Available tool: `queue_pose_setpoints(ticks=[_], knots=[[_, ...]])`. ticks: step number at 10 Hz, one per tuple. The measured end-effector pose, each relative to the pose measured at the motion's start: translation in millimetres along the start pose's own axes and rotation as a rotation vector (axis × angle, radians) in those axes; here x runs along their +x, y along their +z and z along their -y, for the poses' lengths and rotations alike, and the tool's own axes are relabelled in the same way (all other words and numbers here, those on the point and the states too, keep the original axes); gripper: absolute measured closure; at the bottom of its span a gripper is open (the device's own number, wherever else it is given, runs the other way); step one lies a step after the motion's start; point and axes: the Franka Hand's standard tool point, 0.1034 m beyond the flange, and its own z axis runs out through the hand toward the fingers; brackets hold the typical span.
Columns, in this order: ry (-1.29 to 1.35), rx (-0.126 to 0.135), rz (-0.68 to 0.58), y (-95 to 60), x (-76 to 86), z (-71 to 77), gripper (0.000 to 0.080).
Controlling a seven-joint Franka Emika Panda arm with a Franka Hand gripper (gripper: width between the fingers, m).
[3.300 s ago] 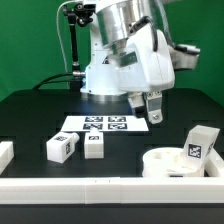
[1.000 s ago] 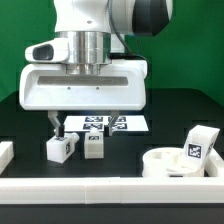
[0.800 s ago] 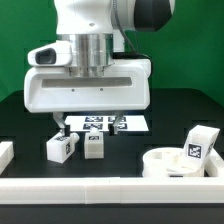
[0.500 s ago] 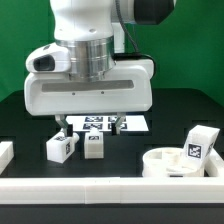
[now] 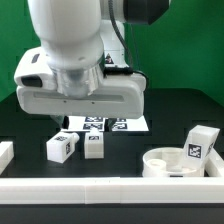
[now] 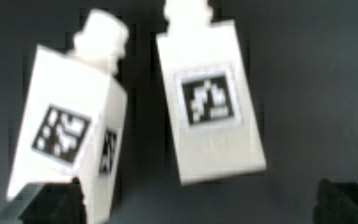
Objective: Assemble stool
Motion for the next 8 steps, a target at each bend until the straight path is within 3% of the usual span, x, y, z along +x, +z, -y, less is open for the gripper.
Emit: queue_pose_setpoints(ticks=[2, 3, 6, 8], knots=[[-0.001, -0.008, 0.117, 7.0, 1.4, -0.9, 0.0151], [-0.002, -0.012, 0.206, 17.0, -7.5, 2.9, 0.0151], [0.016, -0.021, 0.391, 23.3, -19.9, 9.1, 0.0151], [0.01, -0.025, 0.358, 23.0, -11.8, 10.4, 0.0151]])
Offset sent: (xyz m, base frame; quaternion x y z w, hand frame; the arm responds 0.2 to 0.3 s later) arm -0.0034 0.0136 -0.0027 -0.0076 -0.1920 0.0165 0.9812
